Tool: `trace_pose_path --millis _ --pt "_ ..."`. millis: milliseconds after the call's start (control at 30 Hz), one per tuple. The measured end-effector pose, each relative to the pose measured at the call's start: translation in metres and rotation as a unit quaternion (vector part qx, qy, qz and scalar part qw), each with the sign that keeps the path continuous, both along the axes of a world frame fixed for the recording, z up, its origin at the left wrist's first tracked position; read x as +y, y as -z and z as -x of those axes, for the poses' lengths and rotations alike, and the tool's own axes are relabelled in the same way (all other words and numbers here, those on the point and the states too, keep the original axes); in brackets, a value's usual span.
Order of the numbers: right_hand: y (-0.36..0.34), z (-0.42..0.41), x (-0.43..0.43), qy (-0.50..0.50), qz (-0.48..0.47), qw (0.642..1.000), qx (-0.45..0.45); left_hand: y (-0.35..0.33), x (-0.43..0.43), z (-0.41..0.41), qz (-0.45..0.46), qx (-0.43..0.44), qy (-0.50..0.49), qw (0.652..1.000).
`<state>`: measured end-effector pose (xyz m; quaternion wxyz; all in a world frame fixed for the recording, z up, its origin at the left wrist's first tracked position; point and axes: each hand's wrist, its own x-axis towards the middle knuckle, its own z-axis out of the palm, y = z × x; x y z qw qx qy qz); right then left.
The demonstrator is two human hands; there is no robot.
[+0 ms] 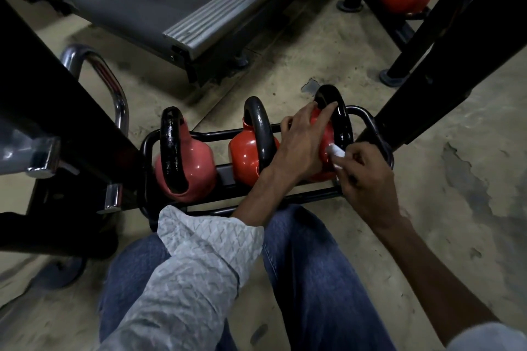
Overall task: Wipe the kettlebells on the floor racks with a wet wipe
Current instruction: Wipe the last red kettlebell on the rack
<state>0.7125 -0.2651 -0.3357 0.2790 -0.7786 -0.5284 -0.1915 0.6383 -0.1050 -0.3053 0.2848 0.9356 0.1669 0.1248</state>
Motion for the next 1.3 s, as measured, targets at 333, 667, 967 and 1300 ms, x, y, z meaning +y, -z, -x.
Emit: trace_pose_path --millis 333,667,967,1300 --pt "0.025 0.025 0.0 0.139 -0.256 0.88 0.375 -0.002 0.0 0.002 0.002 0.002 -0.002 1.0" --pt "0.016 -0.003 0.018 0.164 -0.267 0.784 0.536 0.002 -0.003 0.0 0.006 -0.001 -0.007 1.0" --pt "-0.018 -0.053 0.023 0.0 0.098 0.87 0.483 0.003 -0.004 0.002 0.002 -0.017 -0.007 1.0" --pt "-0.024 -0.074 0.036 0.039 0.056 0.72 0.691 0.0 -0.004 0.002 0.002 -0.016 -0.016 1.0"
